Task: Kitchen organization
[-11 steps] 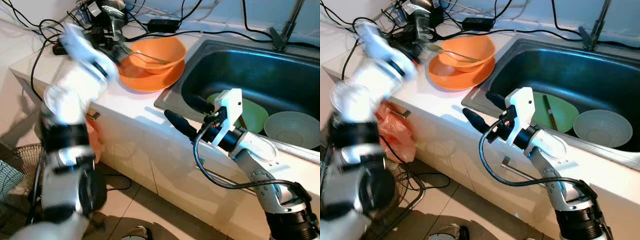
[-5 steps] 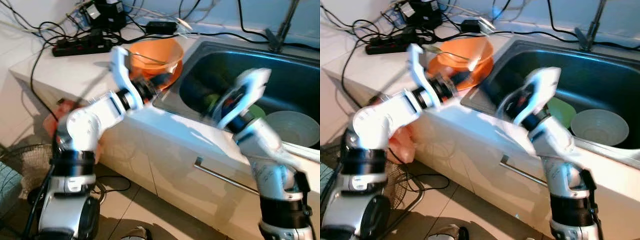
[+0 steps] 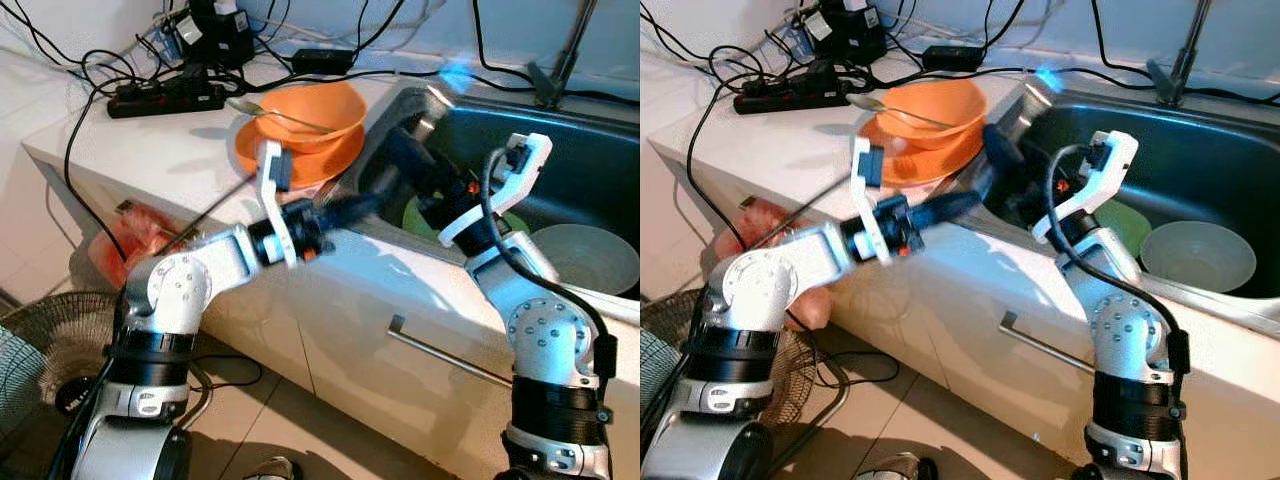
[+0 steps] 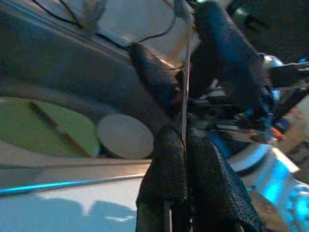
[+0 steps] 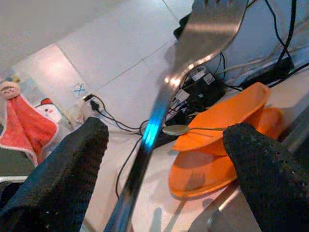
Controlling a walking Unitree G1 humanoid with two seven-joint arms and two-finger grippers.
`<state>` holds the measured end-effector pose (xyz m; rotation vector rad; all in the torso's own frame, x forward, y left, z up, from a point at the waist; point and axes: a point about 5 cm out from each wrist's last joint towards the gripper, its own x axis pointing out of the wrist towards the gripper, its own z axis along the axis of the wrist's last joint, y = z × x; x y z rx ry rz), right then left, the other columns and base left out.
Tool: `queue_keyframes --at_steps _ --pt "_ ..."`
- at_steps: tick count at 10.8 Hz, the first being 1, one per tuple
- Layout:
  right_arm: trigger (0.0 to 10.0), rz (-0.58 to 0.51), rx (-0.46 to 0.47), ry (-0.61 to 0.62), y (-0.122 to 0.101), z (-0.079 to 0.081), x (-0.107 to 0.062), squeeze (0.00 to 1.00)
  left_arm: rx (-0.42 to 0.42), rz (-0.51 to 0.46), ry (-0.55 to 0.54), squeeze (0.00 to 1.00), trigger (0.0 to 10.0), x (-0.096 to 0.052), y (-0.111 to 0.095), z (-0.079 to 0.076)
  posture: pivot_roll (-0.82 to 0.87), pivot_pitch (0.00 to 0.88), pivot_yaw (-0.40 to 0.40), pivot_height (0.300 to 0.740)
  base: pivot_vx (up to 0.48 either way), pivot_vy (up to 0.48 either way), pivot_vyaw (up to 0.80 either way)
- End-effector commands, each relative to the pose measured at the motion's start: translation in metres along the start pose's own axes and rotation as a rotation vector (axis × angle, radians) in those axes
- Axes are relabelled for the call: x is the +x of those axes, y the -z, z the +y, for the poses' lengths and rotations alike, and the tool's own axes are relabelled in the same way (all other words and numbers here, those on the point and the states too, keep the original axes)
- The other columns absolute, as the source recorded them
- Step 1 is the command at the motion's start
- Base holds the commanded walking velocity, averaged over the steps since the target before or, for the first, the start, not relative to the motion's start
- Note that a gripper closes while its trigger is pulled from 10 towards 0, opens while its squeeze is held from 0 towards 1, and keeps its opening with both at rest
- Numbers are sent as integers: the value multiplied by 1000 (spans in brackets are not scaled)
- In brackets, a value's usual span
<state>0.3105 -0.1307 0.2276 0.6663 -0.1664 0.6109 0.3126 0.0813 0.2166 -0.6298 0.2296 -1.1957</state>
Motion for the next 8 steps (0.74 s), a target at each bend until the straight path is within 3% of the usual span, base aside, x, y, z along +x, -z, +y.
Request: queue_keyframes --at_steps 1,2,3,8 --pt "10000 9 15 -6 1 2 3 0 -11 8 49 0 0 -2 -1 -5 53 37 121 740 0 0 0" --pt "8824 10 25 -11 0 2 3 0 -10 8 41 0 0 -4 2 -2 54 35 121 740 0 0 0" --pt "0 7 30 -10 -1 2 3 0 -20 -10 32 0 0 -5 1 1 54 35 121 740 0 0 0" --pt "0 -18 21 11 -7 -4 0 0 -61 -33 34 0 0 -12 -5 4 54 26 131 740 0 0 0"
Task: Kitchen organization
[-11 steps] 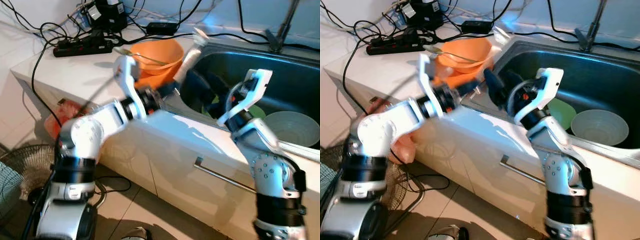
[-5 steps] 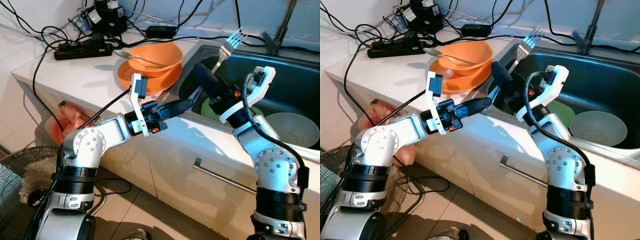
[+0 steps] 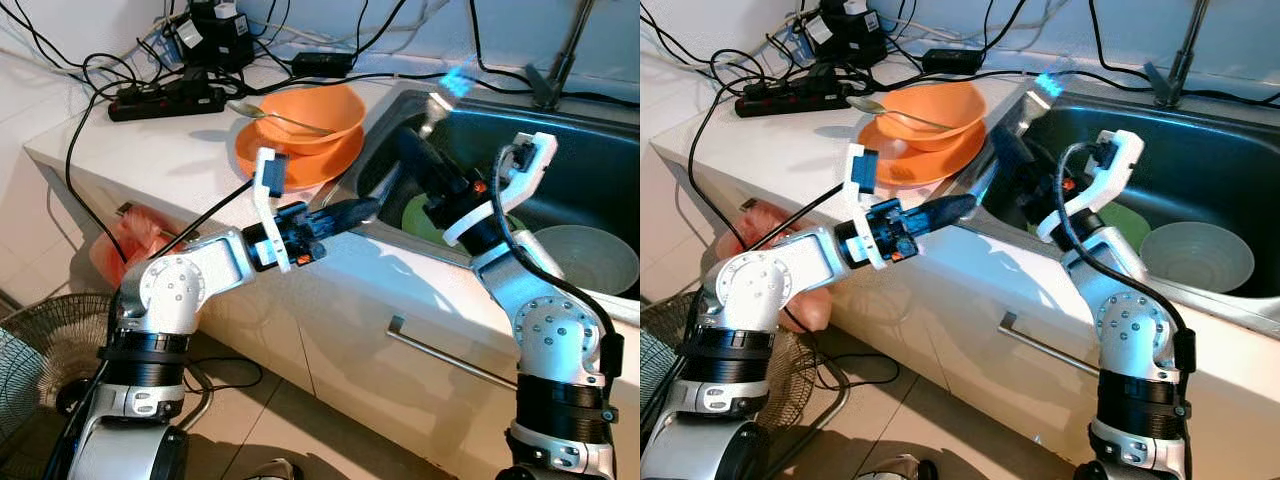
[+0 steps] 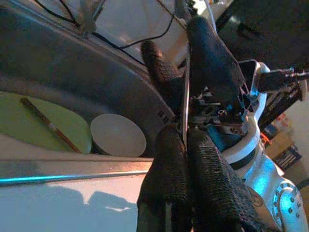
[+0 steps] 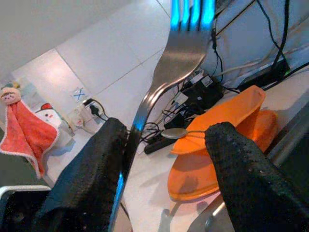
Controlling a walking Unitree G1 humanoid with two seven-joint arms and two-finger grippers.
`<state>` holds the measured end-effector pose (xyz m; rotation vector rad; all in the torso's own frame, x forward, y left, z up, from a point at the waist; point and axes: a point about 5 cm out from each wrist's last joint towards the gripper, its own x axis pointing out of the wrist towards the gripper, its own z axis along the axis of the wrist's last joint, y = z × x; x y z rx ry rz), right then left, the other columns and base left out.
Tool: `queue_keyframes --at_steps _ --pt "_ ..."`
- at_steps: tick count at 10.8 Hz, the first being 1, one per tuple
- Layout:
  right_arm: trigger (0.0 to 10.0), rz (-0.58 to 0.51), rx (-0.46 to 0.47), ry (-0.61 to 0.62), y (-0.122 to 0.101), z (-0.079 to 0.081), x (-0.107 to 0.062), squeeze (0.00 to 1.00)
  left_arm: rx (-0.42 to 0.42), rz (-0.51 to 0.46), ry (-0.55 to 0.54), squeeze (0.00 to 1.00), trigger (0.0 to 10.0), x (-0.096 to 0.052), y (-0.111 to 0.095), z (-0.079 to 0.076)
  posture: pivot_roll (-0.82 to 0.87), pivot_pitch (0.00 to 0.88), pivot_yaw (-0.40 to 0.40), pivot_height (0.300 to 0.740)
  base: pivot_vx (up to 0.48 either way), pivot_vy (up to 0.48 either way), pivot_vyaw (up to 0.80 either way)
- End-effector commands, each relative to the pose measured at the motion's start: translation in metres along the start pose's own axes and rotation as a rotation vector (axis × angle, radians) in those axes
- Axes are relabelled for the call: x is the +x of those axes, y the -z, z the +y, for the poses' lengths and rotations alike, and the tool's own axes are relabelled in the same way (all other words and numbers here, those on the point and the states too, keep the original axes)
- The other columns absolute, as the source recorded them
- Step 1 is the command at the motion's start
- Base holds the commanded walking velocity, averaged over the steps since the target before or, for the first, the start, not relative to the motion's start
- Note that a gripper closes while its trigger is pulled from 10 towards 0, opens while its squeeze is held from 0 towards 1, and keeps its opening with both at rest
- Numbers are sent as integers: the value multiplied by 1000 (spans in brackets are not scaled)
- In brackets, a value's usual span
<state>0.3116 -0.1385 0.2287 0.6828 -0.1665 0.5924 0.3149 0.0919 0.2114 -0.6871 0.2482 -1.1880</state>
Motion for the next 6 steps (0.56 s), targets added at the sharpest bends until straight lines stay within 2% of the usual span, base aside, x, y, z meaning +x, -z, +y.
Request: queue_keyframes --at_steps 1,3,4,6 --pt "0 -9 9 -5 -1 1 2 0 -32 -19 43 0 0 -3 -4 -3 55 27 132 740 0 0 0" --pt "0 -9 13 0 0 0 1 0 -93 -20 66 0 2980 -4 -1 -3 57 31 134 740 0 0 0" --pt "0 -8 15 3 0 0 1 0 -119 -31 65 0 3882 -5 -1 -1 57 33 135 740 0 0 0" --pt "0 -6 18 9 1 -2 0 0 -135 -20 78 0 4706 -6 -1 -1 55 34 136 740 0 0 0"
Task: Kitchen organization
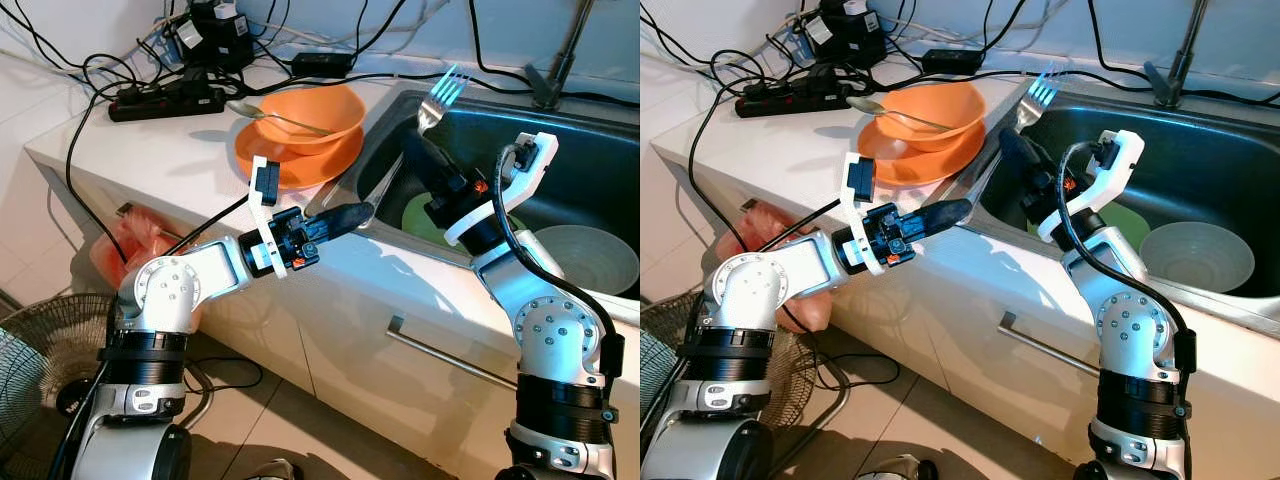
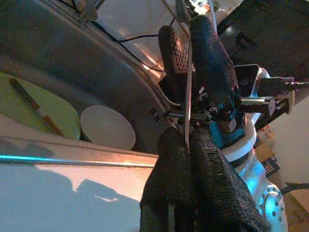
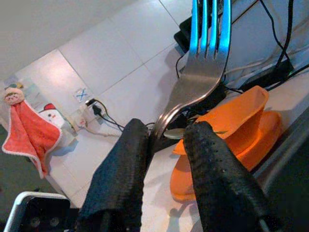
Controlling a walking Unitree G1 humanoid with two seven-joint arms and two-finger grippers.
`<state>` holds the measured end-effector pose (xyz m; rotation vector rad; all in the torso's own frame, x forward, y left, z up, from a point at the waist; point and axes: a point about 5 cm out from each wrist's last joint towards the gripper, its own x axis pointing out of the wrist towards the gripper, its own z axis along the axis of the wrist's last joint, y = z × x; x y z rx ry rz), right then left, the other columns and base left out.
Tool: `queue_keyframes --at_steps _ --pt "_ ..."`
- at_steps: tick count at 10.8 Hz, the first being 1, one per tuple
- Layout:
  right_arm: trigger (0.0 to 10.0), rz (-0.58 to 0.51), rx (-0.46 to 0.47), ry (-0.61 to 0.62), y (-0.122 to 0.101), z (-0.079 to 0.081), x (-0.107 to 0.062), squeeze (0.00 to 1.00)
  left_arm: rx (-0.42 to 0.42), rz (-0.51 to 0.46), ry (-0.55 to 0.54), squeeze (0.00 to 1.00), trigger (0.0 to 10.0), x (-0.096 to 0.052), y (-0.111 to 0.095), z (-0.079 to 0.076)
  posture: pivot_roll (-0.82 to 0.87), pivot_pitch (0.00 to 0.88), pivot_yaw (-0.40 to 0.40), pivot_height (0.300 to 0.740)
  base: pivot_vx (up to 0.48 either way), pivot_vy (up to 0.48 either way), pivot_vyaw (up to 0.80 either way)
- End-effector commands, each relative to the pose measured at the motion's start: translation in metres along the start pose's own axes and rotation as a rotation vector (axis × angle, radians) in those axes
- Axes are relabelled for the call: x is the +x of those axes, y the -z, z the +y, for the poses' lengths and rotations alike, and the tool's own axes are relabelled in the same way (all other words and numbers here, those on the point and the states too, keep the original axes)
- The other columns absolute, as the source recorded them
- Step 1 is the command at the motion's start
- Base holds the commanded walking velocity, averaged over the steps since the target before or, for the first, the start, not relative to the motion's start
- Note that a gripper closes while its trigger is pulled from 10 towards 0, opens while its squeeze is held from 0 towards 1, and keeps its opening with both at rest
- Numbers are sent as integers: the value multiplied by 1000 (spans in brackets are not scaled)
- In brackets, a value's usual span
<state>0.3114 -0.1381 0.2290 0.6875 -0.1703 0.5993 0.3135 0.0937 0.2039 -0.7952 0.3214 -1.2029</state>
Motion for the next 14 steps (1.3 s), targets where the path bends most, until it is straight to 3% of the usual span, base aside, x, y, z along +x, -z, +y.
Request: queue_keyframes --at_steps 1,2,3,5,7,8,9,10,11,14 --pt "0 -1 16 15 1 -2 -1 0 -11 -11 63 0 5176 -2 -5 -7 53 33 136 740 0 0 0" --pt "0 1 19 16 2 -3 -1 0 -11 -5 69 0 5961 -1 -4 -8 52 32 138 740 0 0 0" --pt "0 -1 24 19 2 -3 -1 0 -4 2 70 0 6000 -1 -3 -8 53 31 138 740 0 0 0" --pt "0 -5 37 25 3 -4 -1 0 -4 4 71 0 4980 -2 -3 -8 53 29 137 740 0 0 0" --pt "0 -6 46 29 3 -6 -1 0 2 4 69 0 4706 -1 -3 -7 52 28 136 740 0 0 0" --pt "0 -5 50 31 3 -7 -1 0 3 5 67 0 3882 -1 -3 -6 50 27 135 740 0 0 0" --pt "0 -4 51 34 3 -7 -1 0 12 4 61 0 5176 -1 -3 -6 50 27 135 740 0 0 0" --pt "0 -5 52 36 3 -7 -1 0 17 3 56 0 8353 -1 -3 -5 48 27 134 740 0 0 0" --pt "0 -4 52 37 3 -8 -1 0 31 -4 34 1000 10000 0 -3 -3 49 27 132 740 0 0 0" --pt "0 -10 52 68 3 -11 0 0 38 -4 -2 1000 10000 -1 -1 1 51 30 124 740 0 0 0"
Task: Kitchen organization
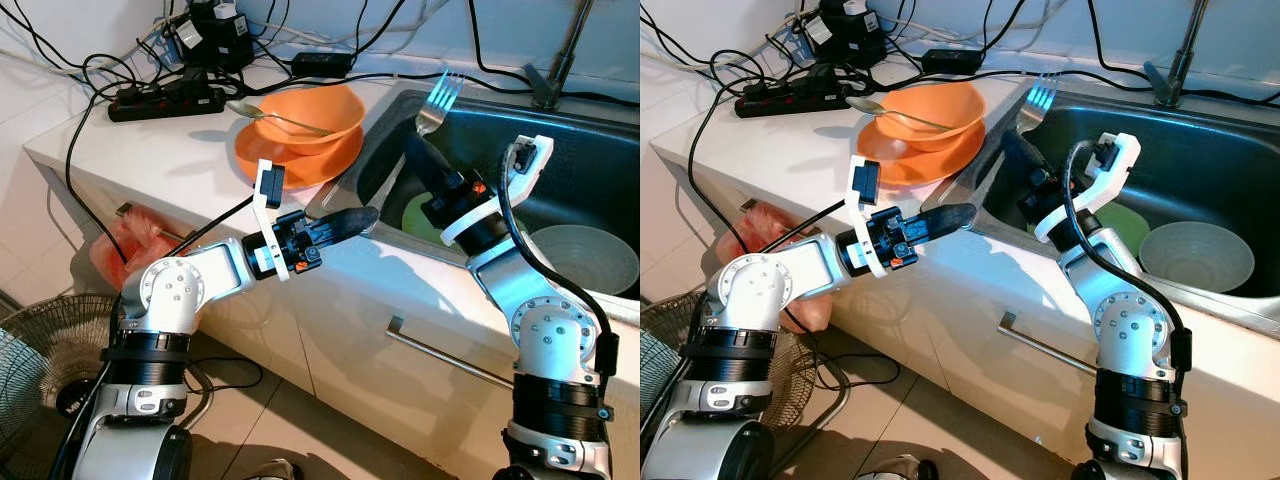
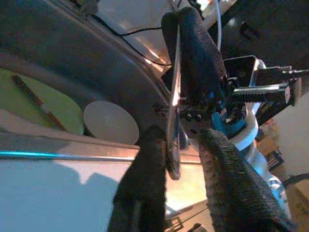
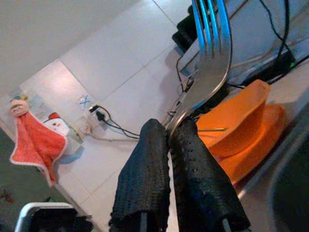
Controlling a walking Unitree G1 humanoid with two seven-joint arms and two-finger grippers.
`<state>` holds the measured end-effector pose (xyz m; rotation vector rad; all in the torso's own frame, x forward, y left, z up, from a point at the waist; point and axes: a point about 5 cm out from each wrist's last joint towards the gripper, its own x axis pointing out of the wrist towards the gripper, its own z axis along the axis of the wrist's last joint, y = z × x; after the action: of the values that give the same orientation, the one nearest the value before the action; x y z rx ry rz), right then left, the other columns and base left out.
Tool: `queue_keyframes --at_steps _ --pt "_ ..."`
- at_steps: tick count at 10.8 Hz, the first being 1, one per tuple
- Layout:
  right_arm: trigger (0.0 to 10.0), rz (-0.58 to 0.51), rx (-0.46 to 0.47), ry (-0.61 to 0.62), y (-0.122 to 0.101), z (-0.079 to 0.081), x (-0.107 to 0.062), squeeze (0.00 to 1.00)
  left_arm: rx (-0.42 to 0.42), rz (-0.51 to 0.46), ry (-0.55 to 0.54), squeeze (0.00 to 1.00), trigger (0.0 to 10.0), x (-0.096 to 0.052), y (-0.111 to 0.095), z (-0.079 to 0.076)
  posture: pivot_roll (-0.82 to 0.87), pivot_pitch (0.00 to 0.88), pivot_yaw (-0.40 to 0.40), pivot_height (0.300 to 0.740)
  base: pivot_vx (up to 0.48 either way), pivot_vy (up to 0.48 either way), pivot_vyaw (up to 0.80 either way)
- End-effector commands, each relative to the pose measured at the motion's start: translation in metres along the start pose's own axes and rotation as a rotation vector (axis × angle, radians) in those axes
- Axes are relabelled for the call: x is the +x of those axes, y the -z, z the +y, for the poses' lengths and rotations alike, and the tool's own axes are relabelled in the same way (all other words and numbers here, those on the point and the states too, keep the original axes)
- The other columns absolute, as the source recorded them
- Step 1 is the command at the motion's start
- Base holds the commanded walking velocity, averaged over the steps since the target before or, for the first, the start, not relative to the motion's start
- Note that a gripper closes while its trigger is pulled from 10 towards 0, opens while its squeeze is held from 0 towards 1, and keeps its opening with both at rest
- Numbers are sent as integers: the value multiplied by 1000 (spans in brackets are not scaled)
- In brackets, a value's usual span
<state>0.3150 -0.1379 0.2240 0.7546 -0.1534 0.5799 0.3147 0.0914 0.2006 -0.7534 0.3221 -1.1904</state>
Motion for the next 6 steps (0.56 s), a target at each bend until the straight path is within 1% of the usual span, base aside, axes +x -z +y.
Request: queue_keyframes --at_steps 1,4,6 --pt "0 -6 -17 60 -2 -8 -1 0 17 -13 0 1000 10000 -2 -3 0 52 31 123 740 0 0 0" --pt "0 -29 -78 162 -5 -21 0 0 24 1 -9 1000 10000 -3 -1 1 54 35 122 740 0 0 0" --pt "0 -44 -150 250 -9 -32 -2 0 24 -3 -17 1000 10000 -5 0 2 53 36 121 740 0 0 0"
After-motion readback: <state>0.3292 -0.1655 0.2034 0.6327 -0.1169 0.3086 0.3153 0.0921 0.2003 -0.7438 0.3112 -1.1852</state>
